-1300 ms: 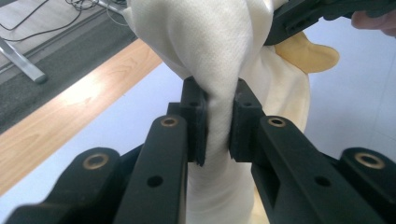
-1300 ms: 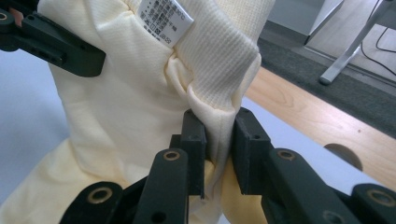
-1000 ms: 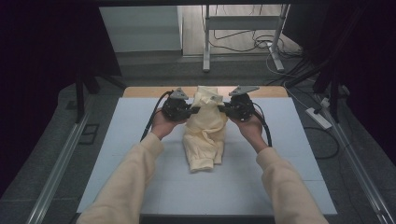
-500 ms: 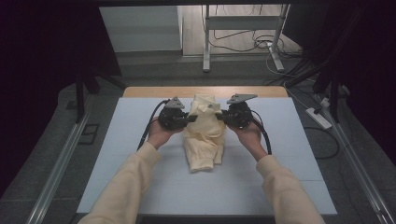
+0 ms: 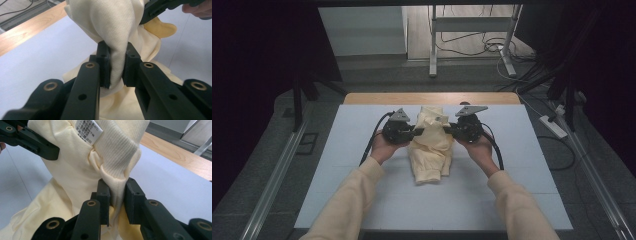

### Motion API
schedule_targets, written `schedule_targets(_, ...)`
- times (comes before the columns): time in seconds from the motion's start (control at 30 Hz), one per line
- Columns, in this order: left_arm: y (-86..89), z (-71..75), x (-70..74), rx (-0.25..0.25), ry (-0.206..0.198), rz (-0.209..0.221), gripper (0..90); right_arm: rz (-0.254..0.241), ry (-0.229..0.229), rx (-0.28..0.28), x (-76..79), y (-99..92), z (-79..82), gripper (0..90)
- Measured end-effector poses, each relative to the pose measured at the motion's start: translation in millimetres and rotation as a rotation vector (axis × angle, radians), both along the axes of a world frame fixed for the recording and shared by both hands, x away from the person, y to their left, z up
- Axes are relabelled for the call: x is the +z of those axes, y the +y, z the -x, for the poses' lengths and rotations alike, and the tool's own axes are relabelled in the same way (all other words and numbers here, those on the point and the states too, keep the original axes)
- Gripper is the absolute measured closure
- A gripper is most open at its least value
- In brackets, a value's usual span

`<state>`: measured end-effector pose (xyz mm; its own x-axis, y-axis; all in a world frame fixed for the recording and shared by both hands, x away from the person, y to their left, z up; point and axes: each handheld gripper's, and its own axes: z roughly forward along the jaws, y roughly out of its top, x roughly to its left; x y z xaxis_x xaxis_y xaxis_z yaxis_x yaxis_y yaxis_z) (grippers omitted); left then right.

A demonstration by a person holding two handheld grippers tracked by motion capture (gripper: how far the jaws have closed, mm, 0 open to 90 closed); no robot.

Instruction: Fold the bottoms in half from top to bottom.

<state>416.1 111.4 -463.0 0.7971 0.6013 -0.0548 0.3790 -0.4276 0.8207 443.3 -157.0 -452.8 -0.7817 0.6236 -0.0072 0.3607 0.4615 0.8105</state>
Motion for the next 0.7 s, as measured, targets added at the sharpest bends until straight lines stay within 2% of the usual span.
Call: schedule_targets(0.7, -0.4, 17.5, -20.9, -0.018, 0.026, 0.011, 77.4, 0.008, 0.030, 0.032, -17.6, -4.0, 17.8, 74.3)
